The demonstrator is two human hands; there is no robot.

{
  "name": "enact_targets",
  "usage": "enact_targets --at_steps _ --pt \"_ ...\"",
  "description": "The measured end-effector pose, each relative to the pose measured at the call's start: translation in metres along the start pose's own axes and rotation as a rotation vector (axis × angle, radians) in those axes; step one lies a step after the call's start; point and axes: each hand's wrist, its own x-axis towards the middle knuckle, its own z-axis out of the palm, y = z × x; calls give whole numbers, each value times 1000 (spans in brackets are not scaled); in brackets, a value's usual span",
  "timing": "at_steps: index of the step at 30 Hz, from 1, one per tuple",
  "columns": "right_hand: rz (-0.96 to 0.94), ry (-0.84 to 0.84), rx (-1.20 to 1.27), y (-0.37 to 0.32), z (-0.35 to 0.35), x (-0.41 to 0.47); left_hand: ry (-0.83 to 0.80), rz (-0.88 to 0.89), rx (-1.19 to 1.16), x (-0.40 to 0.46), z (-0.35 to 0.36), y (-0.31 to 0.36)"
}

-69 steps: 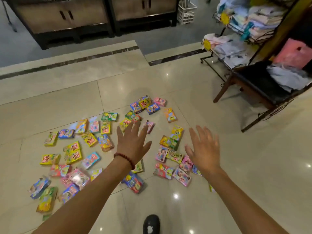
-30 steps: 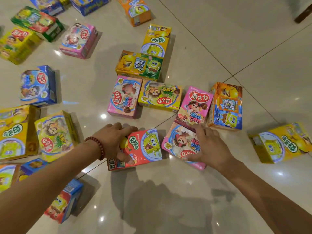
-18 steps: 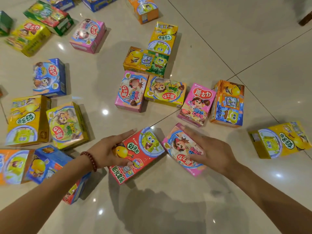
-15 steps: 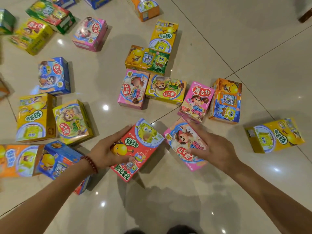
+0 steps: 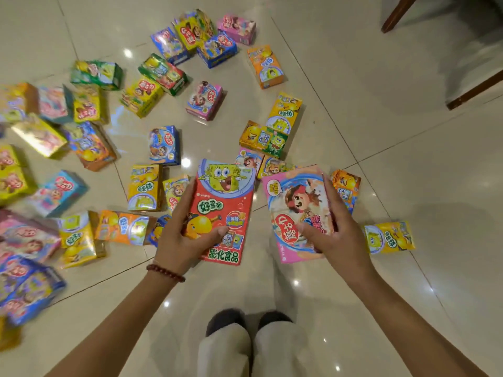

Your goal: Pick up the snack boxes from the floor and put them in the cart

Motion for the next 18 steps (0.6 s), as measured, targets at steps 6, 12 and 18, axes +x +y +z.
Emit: enact_targets --at_steps 6,12,18 --pt "-33 37 171 -142 -8 -28 196 49 -80 -45 -32 138" --pt "-147 0 249 -281 -24 -56 411 129 -103 -95 -91 266" --pt "-294 -131 321 -386 -45 -96 688 200 -133 -168 -130 364"
